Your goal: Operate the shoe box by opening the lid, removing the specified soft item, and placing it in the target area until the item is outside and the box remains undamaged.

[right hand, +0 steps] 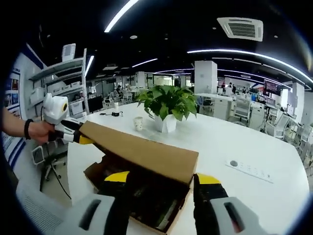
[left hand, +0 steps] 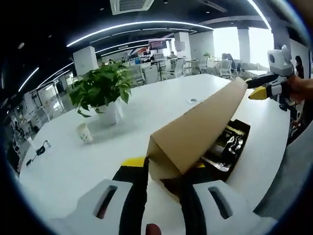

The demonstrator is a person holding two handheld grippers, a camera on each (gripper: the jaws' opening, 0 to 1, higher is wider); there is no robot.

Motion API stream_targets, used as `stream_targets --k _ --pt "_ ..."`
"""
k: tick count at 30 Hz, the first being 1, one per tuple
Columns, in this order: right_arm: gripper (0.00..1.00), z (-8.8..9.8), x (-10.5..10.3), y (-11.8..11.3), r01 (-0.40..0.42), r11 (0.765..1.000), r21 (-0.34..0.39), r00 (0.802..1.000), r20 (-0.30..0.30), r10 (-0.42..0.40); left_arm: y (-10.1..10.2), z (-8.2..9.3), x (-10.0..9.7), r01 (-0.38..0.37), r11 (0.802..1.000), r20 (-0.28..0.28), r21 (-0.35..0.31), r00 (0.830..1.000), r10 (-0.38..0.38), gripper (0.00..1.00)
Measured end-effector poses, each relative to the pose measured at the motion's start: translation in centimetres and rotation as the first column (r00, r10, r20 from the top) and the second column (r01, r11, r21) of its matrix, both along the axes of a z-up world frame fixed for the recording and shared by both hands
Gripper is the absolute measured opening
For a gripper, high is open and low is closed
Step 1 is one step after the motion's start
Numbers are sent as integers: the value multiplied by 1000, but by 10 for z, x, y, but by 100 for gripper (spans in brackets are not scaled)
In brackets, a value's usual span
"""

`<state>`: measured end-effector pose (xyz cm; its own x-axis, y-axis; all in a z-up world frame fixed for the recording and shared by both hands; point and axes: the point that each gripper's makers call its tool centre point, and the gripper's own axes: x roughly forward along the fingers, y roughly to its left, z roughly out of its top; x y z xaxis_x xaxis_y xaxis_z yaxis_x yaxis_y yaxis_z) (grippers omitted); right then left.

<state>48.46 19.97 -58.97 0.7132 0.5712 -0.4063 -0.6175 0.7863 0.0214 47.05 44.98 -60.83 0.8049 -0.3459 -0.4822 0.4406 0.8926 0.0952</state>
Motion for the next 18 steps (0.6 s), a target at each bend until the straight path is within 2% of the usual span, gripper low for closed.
stream_targets --k 9,18 --pt "36 3 14 -3 5 999 -48 1000 16 -4 3 6 9 -4 1000 12 13 1000 3 16" --pt "21 -1 28 -9 44 996 -74 999 -10 -45 6 10 17 -9 1000 15 -1 1000 9 14"
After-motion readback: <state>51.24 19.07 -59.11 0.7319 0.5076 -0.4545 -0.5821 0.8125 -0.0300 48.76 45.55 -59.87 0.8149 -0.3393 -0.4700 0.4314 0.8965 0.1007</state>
